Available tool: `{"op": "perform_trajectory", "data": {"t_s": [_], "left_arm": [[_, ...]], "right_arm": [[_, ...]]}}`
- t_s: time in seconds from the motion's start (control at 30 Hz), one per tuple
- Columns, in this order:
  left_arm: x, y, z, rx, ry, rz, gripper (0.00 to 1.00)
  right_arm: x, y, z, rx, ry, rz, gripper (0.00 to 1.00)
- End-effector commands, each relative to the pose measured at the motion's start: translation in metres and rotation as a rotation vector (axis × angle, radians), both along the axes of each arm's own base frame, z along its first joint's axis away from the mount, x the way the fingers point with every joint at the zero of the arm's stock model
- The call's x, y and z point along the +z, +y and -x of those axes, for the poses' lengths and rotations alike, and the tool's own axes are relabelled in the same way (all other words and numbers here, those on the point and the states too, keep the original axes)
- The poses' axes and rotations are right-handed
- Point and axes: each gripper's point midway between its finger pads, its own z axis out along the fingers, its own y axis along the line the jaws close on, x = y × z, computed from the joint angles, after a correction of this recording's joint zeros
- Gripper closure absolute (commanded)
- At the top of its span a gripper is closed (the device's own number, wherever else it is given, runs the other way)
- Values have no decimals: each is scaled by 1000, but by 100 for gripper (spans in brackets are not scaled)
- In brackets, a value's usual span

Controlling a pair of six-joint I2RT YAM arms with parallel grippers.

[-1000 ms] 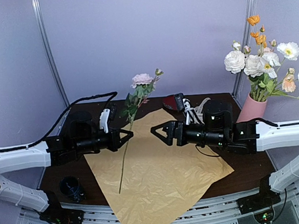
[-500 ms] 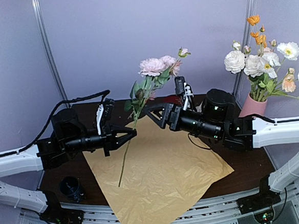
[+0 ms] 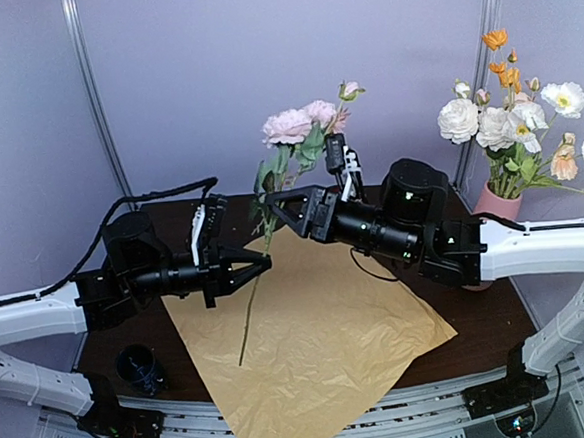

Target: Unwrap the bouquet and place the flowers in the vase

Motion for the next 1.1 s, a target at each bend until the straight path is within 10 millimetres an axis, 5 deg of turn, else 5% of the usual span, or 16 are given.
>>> {"op": "perform_trajectory", "data": {"t_s": [0.0,0.17,0.27,0.3,0.53,0.6,0.77,0.9,1.07], "left_arm": [[20,-6,14,-68,-75,47,100],[22,-4,8,-31,-83,39,96],[24,2,-9,79,-73,20,12],[25,7,-19,146,-66,16,3],[45,60,-50,476,-82,107,2],[43,66,-51,505,-80,114,2],[32,65,-58,530,-45,94,2],[28,59,-62,530,-28,74,2],[21,56,-65,537,-11,58,2]], "right_arm": [[21,5,5,38,-30,-43,64],[25,0,7,33,-49,-29,94],[38,-10,4,-14,-93,17,100],[44,-13,3,-33,-116,44,100],[137,-59,-13,-265,-369,234,100],[183,-81,-15,-355,-443,242,100],[252,-131,-31,-627,-545,315,100],[287,-170,-45,-860,-591,369,100],[304,-219,-49,-1070,-597,356,100]]}}
